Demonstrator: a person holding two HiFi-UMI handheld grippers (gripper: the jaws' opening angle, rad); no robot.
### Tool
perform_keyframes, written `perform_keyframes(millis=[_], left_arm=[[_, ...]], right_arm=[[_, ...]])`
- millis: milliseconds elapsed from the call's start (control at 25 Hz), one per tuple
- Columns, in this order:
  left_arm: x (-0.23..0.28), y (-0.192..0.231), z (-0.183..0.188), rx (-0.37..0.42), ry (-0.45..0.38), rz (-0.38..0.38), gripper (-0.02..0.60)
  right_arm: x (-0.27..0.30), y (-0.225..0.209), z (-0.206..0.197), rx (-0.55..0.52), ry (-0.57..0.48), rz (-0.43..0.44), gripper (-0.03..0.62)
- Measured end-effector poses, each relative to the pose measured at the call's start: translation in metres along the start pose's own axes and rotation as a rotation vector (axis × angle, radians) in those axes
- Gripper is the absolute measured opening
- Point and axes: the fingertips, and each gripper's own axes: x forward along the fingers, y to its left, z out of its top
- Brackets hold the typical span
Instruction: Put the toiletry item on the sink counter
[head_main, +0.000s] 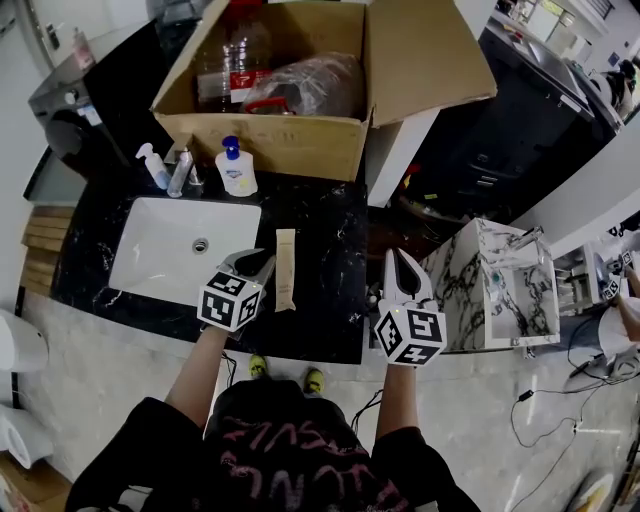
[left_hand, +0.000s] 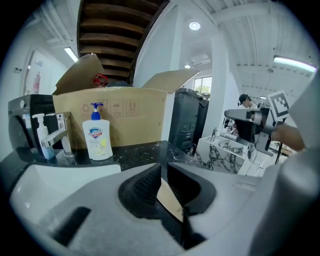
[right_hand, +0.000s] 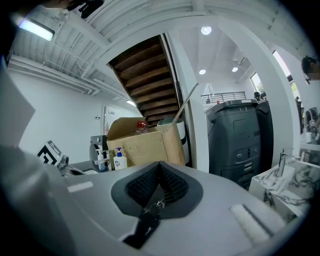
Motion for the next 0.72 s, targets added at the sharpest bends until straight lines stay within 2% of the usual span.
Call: perform_keyframes(millis=[200, 400, 720], left_arm=[[-0.012, -0.003, 0.012, 0.013, -0.038, 0.006, 0.023], [-0.029, -0.004, 0.031, -0.013, -0.089, 0.010, 0.000], [-0.049, -0.005, 0.058, 0.013, -0.165, 0.022, -0.002]], right_arm=[[-0.004, 0.006, 0.006, -0.010, -0.005, 0.008, 0.009], [-0.009, 0.009, 0.013, -0.025, -0.009, 0.010, 0.009], [-0.012, 0.015, 0.019, -0.041, -0.020, 0.020, 0.009]])
